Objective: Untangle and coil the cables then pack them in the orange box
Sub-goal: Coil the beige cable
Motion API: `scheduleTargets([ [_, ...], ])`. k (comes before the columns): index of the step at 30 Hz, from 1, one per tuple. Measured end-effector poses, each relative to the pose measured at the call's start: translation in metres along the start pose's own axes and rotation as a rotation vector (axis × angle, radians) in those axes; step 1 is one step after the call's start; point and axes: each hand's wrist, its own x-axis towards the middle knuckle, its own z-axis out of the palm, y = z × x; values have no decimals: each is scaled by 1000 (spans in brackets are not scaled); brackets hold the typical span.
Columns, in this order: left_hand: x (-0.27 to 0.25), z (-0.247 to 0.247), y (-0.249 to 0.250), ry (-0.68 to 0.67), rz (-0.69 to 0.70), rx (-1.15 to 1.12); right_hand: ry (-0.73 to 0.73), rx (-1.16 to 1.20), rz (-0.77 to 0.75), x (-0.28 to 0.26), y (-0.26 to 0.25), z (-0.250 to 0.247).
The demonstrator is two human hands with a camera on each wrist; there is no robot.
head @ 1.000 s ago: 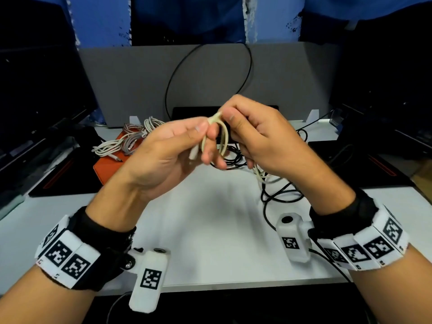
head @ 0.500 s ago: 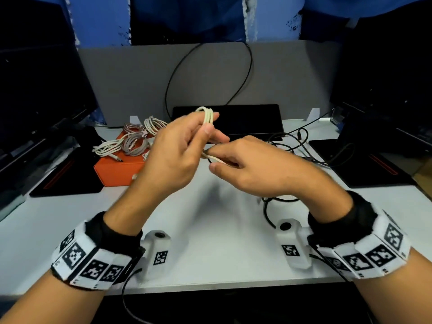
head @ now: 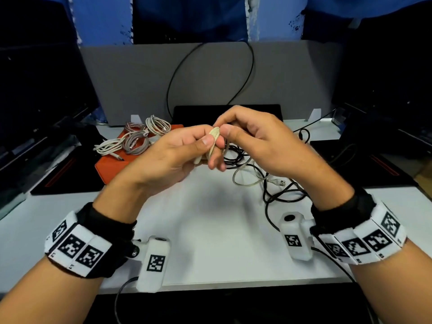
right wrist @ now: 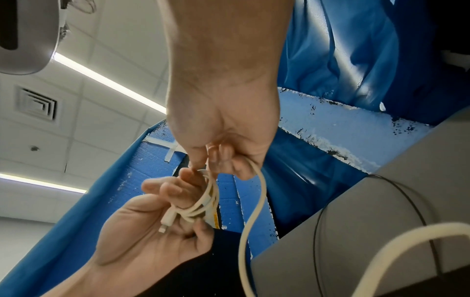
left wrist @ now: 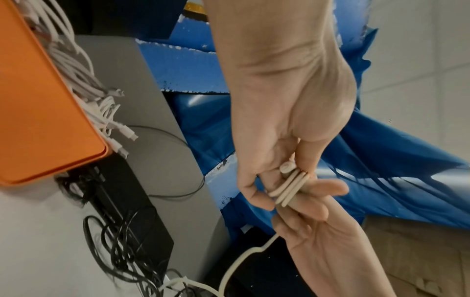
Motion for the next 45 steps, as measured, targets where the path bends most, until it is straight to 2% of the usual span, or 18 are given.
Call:
scheduleTargets([
  [5, -4, 6, 5, -52, -59, -227, -19, 55, -33, -3, -3, -4],
  [8, -2, 7, 1, -27, -61, -218, 8, 61, -39, -2, 0, -6],
  [12, -2, 1, 0, -78, -76, -171, -6, 50, -70, -1, 0, -8],
  [18, -3, 4, 1, -82, -88, -334, 5, 58, -52, 0, 4, -8],
  [25, 5, 10, -1, 110, 5, -402, 90, 73, 54, 5, 9, 10],
  [29, 9, 7, -1, 286, 78, -484, -78, 42, 189, 2, 15, 18],
  [31, 9, 5, -1, 402, 147, -344, -191, -22, 230, 0, 13, 24],
  [34, 11, 9, -8, 510, 221, 90, -328, -177, 160, -4, 0, 27],
  [37, 11, 9, -16, 419, 234, 479, -364, -318, 106, -8, -7, 19],
  [40, 7, 5, -15, 339, 220, 844, -303, -247, 53, -8, -10, 9],
  [42, 6, 2, -12, 247, 157, 841, -169, -78, 42, -6, -9, 1],
  [45, 5, 0, -8, 126, 104, 441, 21, 59, 50, -3, -6, -4],
])
